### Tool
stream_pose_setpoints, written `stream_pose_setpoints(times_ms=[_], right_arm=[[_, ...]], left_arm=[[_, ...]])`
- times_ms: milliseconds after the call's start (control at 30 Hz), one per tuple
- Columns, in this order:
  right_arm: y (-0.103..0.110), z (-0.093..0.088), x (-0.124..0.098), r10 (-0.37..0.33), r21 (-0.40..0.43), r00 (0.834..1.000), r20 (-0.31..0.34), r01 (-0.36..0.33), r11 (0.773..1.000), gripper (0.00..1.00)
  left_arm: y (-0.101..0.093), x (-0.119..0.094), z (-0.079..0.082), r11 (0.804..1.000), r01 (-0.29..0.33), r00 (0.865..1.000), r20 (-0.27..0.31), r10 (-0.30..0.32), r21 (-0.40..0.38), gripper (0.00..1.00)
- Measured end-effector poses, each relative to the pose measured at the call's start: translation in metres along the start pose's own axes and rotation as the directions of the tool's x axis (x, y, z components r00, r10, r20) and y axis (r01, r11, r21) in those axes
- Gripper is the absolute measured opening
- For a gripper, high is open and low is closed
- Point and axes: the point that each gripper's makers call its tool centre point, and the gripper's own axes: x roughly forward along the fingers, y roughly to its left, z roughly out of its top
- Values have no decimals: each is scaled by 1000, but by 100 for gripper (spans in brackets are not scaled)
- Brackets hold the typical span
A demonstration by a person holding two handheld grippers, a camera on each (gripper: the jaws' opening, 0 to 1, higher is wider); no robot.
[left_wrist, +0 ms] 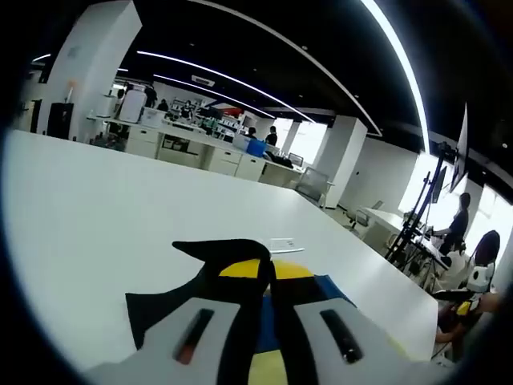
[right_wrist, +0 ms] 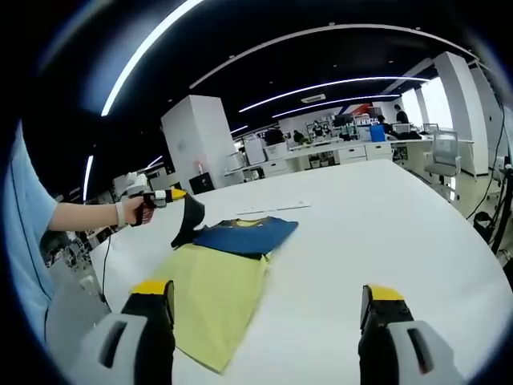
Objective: Fold the garment on the visible template until the final outline fits inside the template.
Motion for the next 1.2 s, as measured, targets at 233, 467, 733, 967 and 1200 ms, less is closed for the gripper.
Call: stream_pose_setpoints(times_ms=[233,467,733,967,1200], right_arm=[[-4,-4,3,4,31,1000,5,-4,1000,98],[-5,-14,8,12,44,1000,-6,-12,999,97],[-8,-18,12,23,49,999,-23,-22,999,97],[-12,-23,12,21,65,999,-25,-20,998,96],[-13,-31,10,17,87,999,-28,-15,996,95]], left_arm=[[-27,30,-25,999,42,998,-36,-42,-23,0],[-50,54,-32,993,72,997,-18,-74,-89,0],[-95,89,-39,977,154,988,20,-153,-149,0],[-130,108,-70,967,213,974,-43,-221,-137,0],[-148,115,-109,964,251,954,-149,-262,-85,0]])
